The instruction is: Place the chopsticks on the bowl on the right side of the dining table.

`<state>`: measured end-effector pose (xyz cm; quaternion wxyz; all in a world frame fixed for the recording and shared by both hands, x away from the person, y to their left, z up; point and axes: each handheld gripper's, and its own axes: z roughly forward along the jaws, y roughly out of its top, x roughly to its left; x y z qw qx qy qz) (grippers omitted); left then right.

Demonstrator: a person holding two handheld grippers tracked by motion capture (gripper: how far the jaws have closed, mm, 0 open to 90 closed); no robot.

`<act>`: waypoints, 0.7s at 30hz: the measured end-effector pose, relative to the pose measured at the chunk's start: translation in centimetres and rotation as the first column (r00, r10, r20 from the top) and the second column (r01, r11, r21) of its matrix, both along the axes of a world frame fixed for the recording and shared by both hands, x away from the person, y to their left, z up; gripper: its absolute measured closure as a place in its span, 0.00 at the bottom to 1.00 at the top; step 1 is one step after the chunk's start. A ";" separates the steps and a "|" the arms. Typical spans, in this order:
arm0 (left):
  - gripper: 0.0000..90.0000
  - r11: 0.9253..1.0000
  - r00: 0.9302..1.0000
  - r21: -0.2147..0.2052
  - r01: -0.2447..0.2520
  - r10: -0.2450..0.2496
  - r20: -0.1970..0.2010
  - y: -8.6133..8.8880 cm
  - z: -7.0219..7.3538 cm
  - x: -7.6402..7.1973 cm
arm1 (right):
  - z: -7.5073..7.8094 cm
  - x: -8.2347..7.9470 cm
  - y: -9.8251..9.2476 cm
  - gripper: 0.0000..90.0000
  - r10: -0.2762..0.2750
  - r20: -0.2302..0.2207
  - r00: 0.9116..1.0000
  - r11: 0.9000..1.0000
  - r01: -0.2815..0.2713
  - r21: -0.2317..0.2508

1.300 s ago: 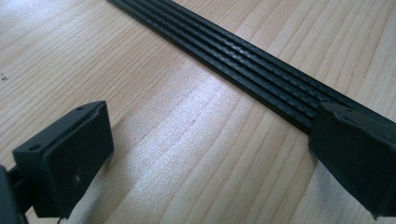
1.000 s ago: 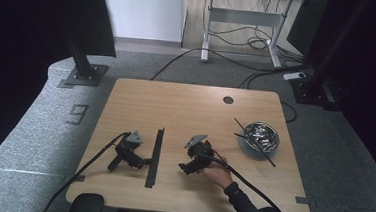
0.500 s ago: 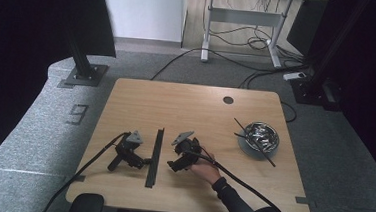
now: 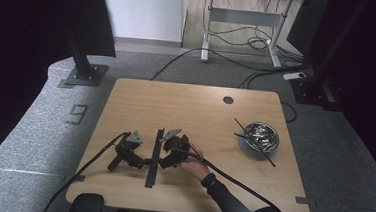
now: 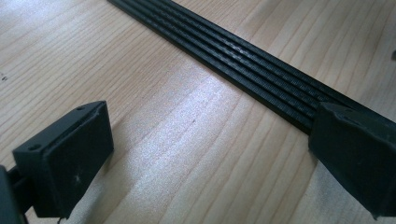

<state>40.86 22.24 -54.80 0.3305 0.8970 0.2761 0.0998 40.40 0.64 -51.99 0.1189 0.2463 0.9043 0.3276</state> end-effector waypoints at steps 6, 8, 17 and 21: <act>0.00 1.000 1.000 0.000 -0.001 0.001 0.000 0.0 0.0 0.0 | -0.2 0.3 0.9 0.08 -0.002 0.003 1.000 1.000 0.002 -0.007; 0.00 1.000 1.000 0.000 0.000 0.000 0.001 0.0 0.0 0.0 | -0.4 0.4 1.1 0.08 -0.001 -0.002 1.000 1.000 0.001 -0.006; 0.00 1.000 1.000 -0.002 -0.002 0.002 0.001 0.0 0.0 0.0 | -1.4 0.7 1.6 0.08 -0.011 -0.005 1.000 0.999 0.011 -0.040; 0.00 1.000 1.000 -0.001 -0.002 0.002 0.001 0.0 0.0 0.0 | -1.5 0.9 1.7 0.07 -0.019 -0.014 1.000 0.999 0.018 -0.029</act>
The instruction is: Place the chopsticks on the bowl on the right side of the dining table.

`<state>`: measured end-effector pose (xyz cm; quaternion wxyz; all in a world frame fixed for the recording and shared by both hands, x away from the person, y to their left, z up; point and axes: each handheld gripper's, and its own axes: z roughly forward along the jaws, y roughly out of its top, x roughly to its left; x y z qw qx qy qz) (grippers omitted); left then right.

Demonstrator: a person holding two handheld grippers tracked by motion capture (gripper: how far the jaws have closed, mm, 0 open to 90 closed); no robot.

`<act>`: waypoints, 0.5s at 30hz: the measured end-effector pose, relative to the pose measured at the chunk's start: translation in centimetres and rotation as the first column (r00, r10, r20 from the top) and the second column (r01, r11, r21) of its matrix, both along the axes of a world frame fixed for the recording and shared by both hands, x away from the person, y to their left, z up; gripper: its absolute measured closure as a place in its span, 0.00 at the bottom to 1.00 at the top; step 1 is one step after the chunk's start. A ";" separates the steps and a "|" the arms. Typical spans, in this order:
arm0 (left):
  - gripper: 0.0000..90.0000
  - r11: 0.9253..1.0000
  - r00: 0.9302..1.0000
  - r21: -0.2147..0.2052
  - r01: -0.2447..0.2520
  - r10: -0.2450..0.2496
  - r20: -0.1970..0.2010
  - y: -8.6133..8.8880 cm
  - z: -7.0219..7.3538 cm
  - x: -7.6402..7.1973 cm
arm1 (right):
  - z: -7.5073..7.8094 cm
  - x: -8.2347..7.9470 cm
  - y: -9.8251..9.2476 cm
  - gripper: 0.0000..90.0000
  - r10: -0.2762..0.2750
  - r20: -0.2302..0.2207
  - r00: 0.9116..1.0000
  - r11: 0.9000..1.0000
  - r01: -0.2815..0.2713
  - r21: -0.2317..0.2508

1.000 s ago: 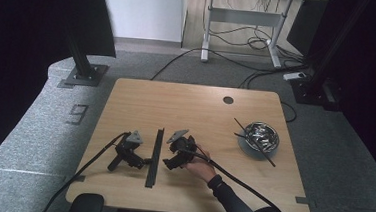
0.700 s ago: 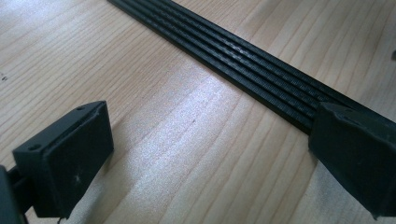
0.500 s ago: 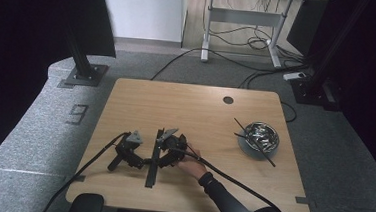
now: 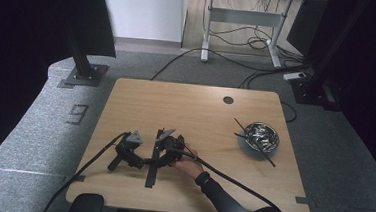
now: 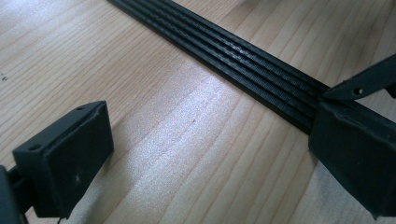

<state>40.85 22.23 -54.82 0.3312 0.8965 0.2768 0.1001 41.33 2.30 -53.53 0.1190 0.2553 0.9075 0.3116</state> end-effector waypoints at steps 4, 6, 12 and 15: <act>0.00 1.000 1.000 0.001 0.000 0.000 0.000 0.0 0.0 0.0 | -0.1 0.3 0.0 0.07 -0.010 -0.003 1.000 1.000 0.010 0.008; 0.00 1.000 1.000 0.001 0.000 0.000 0.000 0.0 0.0 0.0 | -0.2 0.5 0.0 0.06 -0.014 -0.009 1.000 1.000 0.014 0.008; 0.00 1.000 1.000 0.003 0.002 -0.002 0.000 0.0 0.0 0.0 | -0.5 1.2 -0.3 0.05 -0.045 -0.013 0.999 0.999 0.045 -0.015; 0.00 1.000 1.000 0.003 0.002 -0.002 0.000 0.0 0.0 0.0 | -0.6 1.6 -0.6 0.05 -0.061 -0.034 0.998 0.998 0.061 -0.005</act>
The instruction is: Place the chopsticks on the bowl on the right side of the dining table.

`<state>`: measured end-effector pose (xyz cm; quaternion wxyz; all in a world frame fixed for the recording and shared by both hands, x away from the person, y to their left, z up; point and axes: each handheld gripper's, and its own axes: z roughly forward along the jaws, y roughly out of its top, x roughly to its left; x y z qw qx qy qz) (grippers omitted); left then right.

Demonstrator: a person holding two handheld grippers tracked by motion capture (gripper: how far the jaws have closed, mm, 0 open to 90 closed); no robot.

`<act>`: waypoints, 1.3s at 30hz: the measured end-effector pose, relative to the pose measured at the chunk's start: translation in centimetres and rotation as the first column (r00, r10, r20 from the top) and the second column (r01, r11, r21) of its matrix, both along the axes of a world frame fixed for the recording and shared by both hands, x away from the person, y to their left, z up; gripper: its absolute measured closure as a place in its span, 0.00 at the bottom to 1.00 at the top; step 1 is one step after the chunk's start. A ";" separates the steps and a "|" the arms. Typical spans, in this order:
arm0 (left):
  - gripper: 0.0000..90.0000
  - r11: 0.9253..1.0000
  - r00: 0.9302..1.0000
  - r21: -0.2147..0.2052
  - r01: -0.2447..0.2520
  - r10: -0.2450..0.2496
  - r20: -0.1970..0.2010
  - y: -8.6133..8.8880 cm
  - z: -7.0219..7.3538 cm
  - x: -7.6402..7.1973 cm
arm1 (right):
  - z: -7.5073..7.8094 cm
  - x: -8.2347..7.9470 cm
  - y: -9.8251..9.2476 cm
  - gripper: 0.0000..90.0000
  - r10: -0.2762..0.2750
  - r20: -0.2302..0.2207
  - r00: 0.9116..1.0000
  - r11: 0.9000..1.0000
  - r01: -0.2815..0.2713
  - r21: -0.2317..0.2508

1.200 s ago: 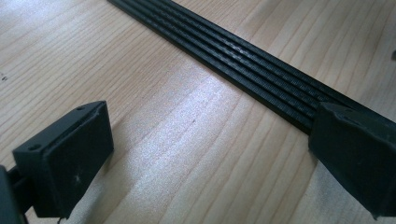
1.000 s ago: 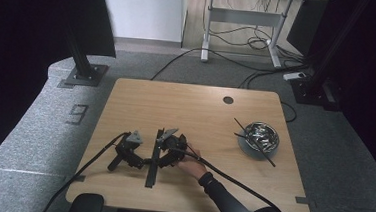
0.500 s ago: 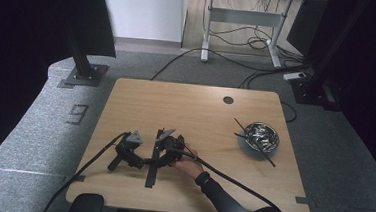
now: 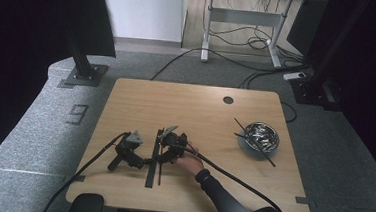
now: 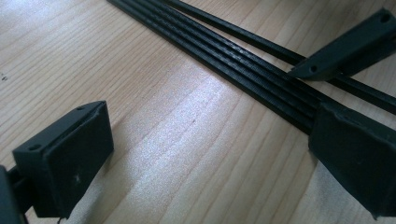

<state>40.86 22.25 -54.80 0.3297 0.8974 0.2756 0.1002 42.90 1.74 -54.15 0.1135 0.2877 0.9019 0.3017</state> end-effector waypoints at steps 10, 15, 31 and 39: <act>0.00 1.000 1.000 0.001 0.001 -0.001 0.001 0.0 0.0 0.0 | 0.1 0.6 -0.9 0.01 -0.005 -0.025 1.000 1.000 0.004 -0.025; 0.00 1.000 1.000 0.000 0.001 -0.001 0.001 0.0 0.0 0.0 | 0.3 1.1 -1.8 0.08 -0.021 -0.026 0.999 0.999 0.020 -0.026; 0.00 1.000 1.000 0.000 0.000 0.000 0.001 0.0 0.0 0.0 | 1.2 1.7 -3.6 0.66 0.002 -0.062 0.998 1.000 -0.003 -0.008; 0.00 1.000 1.000 0.000 0.000 0.000 0.001 0.0 0.0 0.0 | 1.4 1.8 -4.6 0.84 0.010 -0.079 0.997 1.000 -0.011 -0.018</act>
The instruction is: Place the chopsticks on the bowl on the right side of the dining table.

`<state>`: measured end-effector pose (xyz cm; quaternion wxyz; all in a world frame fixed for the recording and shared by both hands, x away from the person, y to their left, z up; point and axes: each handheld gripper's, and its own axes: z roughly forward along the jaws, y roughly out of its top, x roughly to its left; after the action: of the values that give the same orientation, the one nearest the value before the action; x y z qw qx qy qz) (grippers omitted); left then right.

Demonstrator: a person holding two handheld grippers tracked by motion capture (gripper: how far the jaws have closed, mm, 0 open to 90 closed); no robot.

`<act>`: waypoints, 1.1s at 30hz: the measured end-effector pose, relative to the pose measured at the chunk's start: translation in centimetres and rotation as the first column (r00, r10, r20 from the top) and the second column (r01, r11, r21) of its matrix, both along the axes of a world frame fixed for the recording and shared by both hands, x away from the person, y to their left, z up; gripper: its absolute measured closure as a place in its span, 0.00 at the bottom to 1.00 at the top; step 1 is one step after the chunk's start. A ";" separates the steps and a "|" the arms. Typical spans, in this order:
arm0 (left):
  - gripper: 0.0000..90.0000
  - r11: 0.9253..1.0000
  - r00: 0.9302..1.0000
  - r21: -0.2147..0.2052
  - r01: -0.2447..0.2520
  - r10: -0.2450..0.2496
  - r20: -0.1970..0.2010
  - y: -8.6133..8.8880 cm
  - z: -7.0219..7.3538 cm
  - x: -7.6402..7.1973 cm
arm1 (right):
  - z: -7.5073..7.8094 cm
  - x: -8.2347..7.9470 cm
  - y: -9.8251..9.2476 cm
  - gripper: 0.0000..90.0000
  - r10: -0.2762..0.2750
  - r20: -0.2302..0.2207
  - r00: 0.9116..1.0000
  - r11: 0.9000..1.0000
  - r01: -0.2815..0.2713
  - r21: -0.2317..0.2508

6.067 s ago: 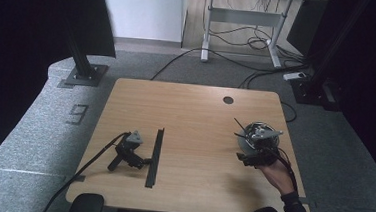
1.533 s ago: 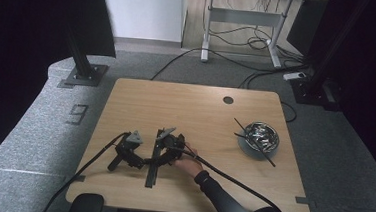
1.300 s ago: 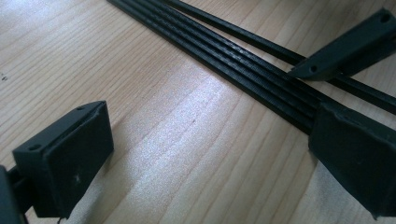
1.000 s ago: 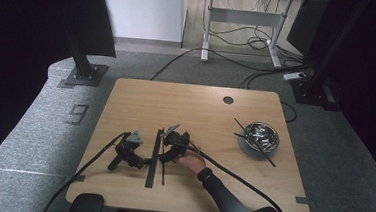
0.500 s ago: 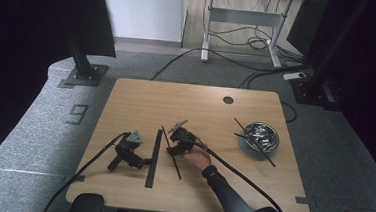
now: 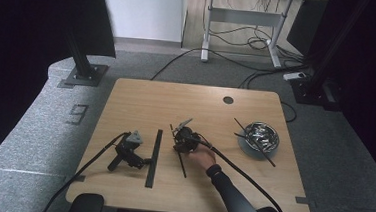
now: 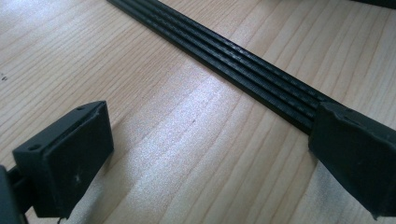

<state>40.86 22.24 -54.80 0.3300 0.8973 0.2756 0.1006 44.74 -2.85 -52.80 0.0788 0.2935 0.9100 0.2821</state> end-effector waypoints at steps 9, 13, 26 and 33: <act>0.00 1.000 1.000 -0.001 0.000 0.000 -0.001 0.0 0.0 0.0 | 0.0 -0.1 -1.5 0.90 -0.016 -0.005 1.000 1.000 0.016 -0.006; 0.00 1.000 1.000 -0.001 0.000 0.000 -0.001 0.0 0.0 0.0 | 0.0 -0.3 -2.3 0.92 -0.026 -0.004 1.000 1.000 0.026 -0.009; 0.00 1.000 1.000 0.000 0.000 0.000 0.000 0.0 0.0 0.0 | 0.0 -1.2 -4.9 0.95 -0.046 -0.009 0.999 0.999 0.046 -0.004; 0.00 1.000 1.000 -0.001 -0.001 0.001 -0.001 0.0 0.0 0.0 | -0.1 -1.7 -6.7 0.95 -0.064 -0.003 0.998 0.998 0.064 -0.007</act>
<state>40.84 22.23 -54.81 0.3303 0.8969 0.2765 0.0999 43.02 -9.60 -52.86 0.0873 0.3226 0.9013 0.2757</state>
